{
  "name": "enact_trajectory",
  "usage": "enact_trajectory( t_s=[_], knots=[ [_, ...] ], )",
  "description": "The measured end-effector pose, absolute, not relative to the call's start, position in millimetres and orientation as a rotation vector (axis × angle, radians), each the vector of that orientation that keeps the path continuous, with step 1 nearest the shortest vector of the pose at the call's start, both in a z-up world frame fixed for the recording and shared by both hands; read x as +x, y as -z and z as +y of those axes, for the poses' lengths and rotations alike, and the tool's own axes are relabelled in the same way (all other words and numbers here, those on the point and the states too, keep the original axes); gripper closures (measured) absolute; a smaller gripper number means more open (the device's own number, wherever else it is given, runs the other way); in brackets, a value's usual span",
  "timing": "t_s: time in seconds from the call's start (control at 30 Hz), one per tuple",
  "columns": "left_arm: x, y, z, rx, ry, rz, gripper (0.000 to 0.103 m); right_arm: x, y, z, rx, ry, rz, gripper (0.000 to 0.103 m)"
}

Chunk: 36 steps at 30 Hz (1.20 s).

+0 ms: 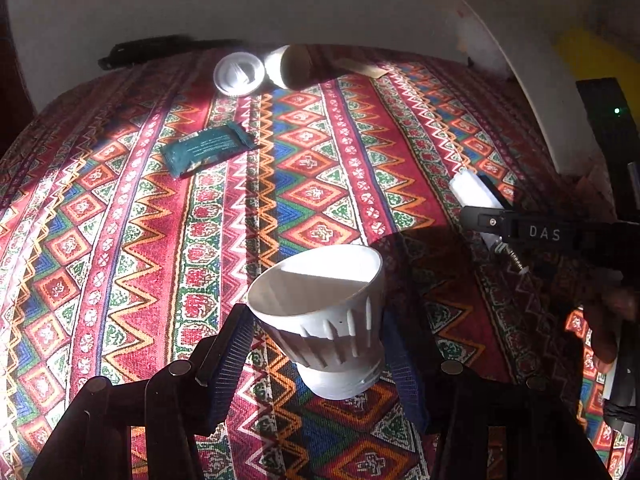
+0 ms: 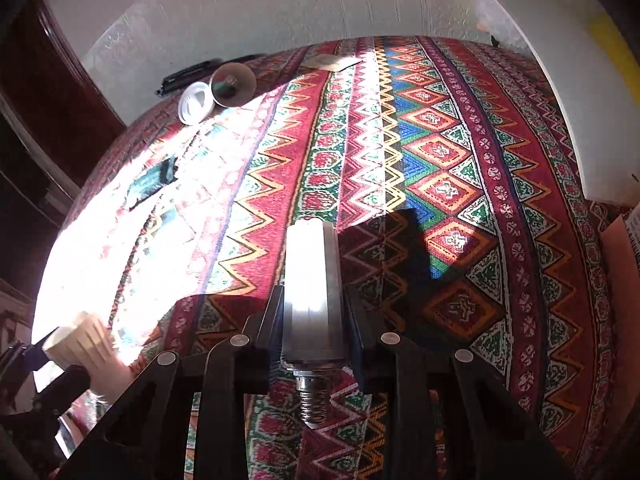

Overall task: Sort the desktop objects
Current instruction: 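Lift the bulb and lamp shade with both tools and carry them toward the pink box, then lower the bulb and lamp shade into the pink box and open both tools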

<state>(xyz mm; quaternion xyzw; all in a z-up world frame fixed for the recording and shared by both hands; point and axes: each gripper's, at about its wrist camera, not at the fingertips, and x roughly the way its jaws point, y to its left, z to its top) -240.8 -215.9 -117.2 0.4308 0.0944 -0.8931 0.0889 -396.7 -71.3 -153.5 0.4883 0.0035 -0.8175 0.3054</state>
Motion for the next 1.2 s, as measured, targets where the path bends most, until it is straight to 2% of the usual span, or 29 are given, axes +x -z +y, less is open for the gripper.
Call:
enact_trajectory(
  t_s=[0.17,0.23,0.37,0.4,0.5,0.53,0.87,1.2],
  knots=[
    [-252,132,-224,1.319,2.638,0.337,0.044,-367,111,-50,1.204,2.174,-0.043,0.074],
    [-261,140,-223,1.341,2.621,0.323,0.04,-363,103,-42,1.207,2.164,-0.082,0.073],
    [-280,152,-229,1.352,2.577,0.329,0.04,-359,97,-38,1.199,2.173,-0.064,0.073],
    [-282,153,-231,1.346,2.566,0.341,0.04,-359,98,-37,1.202,2.173,-0.058,0.073],
    [-283,153,-241,1.326,2.544,0.413,0.052,-357,99,-32,1.207,2.169,-0.048,0.074],
    [-279,149,-241,1.31,2.552,0.428,0.052,-356,98,-31,1.202,2.17,-0.046,0.074],
    [-243,70,-194,1.119,2.742,0.462,0.052,-332,45,3,1.043,2.224,-0.131,0.074],
    [-256,-27,-47,1.057,3.098,0.32,0.051,-287,-24,132,0.765,2.577,-0.273,0.073]
  ],
)
